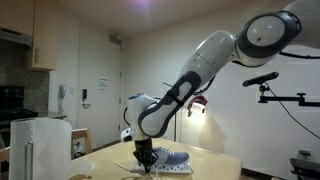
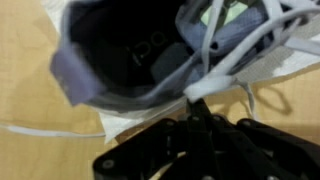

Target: Move the sneaker to the right side of the table

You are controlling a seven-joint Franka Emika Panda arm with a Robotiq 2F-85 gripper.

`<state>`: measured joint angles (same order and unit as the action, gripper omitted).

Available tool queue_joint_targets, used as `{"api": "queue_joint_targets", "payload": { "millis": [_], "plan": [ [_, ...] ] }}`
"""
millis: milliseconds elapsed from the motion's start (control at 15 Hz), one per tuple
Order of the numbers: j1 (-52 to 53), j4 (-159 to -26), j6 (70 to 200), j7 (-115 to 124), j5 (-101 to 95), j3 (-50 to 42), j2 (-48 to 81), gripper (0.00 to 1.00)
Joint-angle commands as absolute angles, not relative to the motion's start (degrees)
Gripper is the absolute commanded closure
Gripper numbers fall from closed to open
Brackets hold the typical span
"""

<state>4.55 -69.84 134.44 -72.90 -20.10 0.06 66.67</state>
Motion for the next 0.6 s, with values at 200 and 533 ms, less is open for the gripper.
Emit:
{"api": "queue_joint_targets", "payload": {
  "millis": [200, 533],
  "plan": [
    [4.3, -75.8, 139.8, -69.2, -21.6, -1.5, 64.1, 0.59],
    [5.0, -77.9, 141.8, -68.4, -22.4, -2.5, 63.0, 0.22]
  ]
}}
